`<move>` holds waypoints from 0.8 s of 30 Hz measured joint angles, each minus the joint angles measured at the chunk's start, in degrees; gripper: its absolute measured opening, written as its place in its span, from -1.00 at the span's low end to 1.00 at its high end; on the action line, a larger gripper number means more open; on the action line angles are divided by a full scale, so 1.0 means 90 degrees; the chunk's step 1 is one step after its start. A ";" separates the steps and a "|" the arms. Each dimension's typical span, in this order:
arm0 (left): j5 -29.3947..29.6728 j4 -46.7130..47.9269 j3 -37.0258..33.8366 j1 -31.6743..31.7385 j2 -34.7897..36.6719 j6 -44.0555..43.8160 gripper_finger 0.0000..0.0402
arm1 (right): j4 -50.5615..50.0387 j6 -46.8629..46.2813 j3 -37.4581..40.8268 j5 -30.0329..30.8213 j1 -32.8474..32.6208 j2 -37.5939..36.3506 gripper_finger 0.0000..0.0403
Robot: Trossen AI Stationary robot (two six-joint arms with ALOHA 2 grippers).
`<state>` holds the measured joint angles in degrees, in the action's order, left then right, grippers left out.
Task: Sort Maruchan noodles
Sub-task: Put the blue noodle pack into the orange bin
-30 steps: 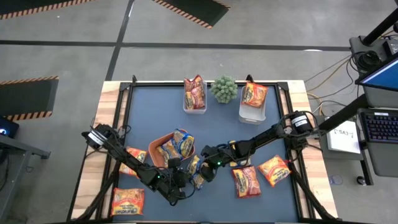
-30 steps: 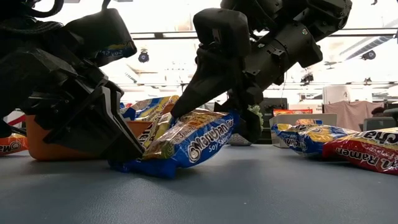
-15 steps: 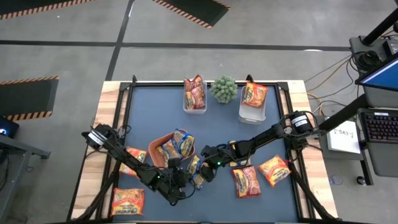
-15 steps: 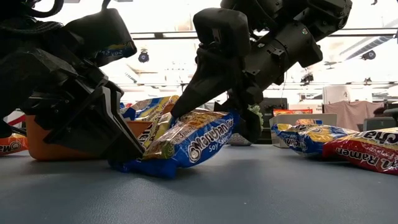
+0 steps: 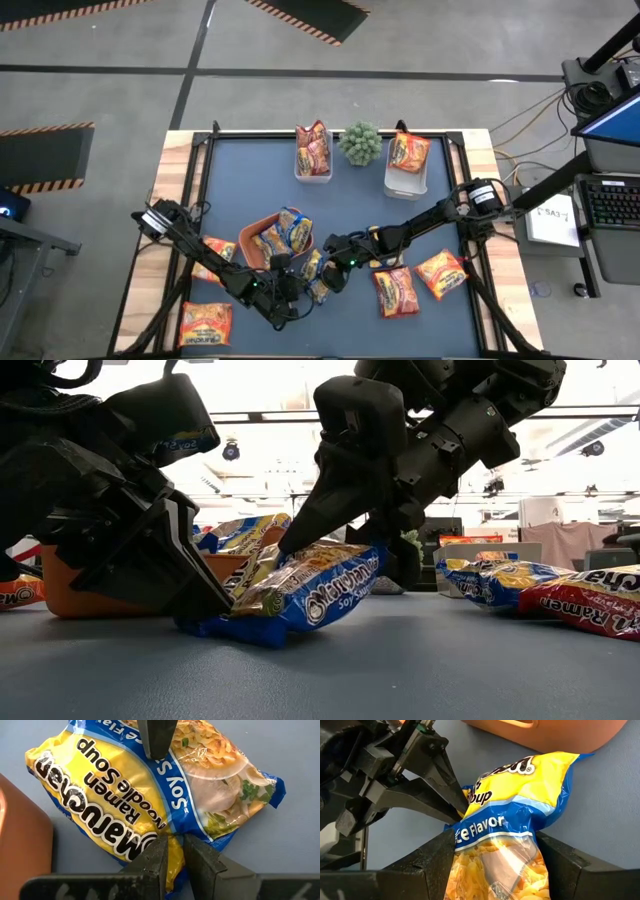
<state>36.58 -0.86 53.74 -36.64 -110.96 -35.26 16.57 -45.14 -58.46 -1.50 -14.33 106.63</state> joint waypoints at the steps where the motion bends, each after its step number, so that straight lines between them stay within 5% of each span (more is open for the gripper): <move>1: 0.0000 0.0000 0.0000 0.0000 0.0000 0.0000 -0.77 | 0.0003 -0.0003 0.0000 0.0000 0.0000 0.0000 0.15; 15: 0.0008 -0.0002 0.0000 0.0000 0.0000 0.0001 -0.77 | 0.0024 -0.0003 0.0000 -0.0009 0.0000 0.0000 -0.19; 24: -0.0022 0.0303 -0.0016 0.0004 0.0315 0.0218 -0.77 | 0.0012 0.0012 0.0000 -0.0055 0.0024 -0.0098 -0.23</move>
<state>36.38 1.86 53.59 -36.60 -108.12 -33.30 16.68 -45.03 -58.46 -1.99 -14.11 105.75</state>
